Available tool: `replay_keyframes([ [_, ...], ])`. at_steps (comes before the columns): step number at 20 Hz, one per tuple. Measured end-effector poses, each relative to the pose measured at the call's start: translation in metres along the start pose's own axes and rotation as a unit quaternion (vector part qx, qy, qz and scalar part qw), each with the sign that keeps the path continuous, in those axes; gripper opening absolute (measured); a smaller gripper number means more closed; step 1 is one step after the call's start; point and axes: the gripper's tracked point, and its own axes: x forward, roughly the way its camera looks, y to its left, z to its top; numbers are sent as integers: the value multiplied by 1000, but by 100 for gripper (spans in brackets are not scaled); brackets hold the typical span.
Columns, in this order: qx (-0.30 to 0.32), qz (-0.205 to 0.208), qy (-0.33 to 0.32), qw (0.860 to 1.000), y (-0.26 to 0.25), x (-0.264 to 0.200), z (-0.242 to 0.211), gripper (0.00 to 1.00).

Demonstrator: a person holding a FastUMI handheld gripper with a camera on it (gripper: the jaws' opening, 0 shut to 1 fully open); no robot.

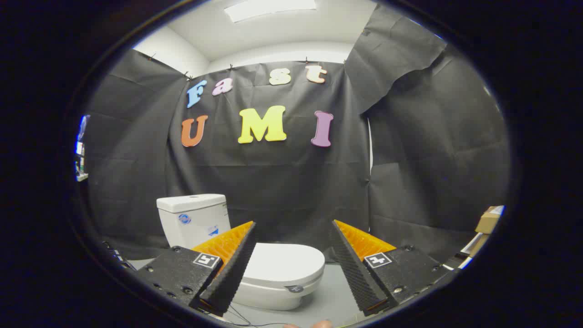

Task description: Open the toilet lid.

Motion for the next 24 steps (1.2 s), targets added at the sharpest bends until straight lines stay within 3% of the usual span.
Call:
replay_keyframes([
  [24, -14, -10, -25, 1000, 3, -3, 12, 100],
])
